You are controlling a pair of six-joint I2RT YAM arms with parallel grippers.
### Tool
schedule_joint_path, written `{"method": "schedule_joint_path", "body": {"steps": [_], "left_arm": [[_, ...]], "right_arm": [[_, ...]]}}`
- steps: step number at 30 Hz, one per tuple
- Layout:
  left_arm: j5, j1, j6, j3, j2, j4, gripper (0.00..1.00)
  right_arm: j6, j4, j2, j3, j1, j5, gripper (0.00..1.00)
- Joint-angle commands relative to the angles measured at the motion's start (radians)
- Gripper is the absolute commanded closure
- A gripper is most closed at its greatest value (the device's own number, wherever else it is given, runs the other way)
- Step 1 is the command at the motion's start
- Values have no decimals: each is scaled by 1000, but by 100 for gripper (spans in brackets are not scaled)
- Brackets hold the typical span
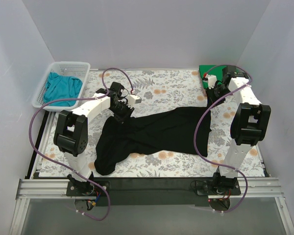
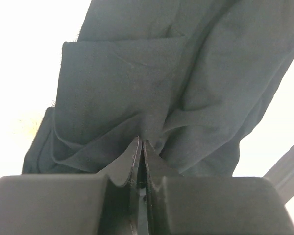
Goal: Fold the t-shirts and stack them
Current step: Flatten the tshirt out
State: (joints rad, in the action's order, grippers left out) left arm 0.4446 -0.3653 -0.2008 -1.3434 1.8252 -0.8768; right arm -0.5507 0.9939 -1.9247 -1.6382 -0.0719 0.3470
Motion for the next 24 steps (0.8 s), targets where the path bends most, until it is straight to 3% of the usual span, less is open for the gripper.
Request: {"method": "schedule_joint_path", "body": {"steps": [1,4,7,11,17,24], "left_arm": [[12,9,-35,0,-49,22,100],[107,124,-130,-66,-89,25,100],[187,308,-193,-210,-133,18,100],[180,400,-256,-295,-202,64,100],[140,446,-402,-303,-337,223,100],[36,468,-503,-368,-556,384,100]], "right_arm": [[-8,12,-2,-5,-5,-2,99],[-8,12,9,-23,-20,-14,99],[-6,12,21,-64,-37,-8,99],[3,14,46,-162,-40,-22,99],[23,25,93,-377,-40,-10,99],[47,-32,312,-521,-58,-19,99]]}}
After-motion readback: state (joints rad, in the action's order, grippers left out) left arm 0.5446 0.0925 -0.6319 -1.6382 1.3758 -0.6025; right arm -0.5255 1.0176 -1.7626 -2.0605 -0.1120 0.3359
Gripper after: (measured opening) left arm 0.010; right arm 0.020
